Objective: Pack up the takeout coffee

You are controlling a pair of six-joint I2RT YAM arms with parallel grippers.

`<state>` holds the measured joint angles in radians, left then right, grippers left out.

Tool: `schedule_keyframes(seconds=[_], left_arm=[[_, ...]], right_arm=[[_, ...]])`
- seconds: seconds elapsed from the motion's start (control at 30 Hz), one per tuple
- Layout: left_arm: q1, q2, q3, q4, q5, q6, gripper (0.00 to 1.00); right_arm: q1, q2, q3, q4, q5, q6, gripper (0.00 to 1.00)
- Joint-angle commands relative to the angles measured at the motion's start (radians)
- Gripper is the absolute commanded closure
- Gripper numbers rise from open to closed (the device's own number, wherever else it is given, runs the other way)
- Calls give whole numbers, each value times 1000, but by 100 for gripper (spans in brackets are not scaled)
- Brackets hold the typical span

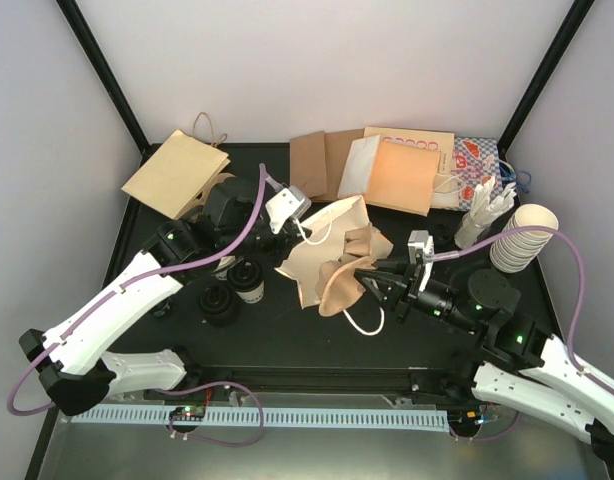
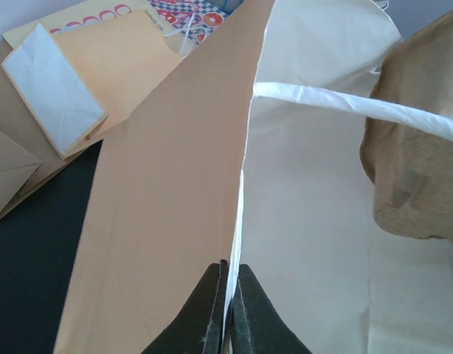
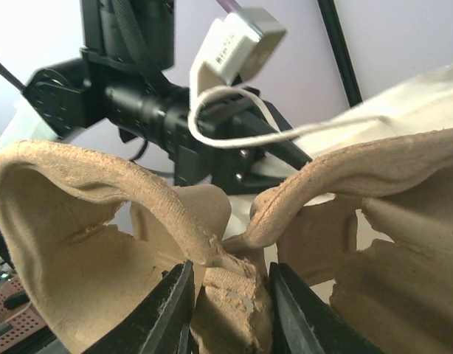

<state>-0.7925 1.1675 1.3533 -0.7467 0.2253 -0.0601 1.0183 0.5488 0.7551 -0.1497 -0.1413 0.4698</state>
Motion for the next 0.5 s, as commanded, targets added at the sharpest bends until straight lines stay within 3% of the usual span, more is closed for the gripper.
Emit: schedule_keyframes(seconds=[0.0, 0.47], left_arm=[[4, 11, 40, 18, 21, 13, 98], [4, 33, 30, -20, 51, 51, 98]], right_arm=[[-6, -24, -12, -110, 81, 22, 71], [-6, 162, 129, -343, 113, -134, 72]])
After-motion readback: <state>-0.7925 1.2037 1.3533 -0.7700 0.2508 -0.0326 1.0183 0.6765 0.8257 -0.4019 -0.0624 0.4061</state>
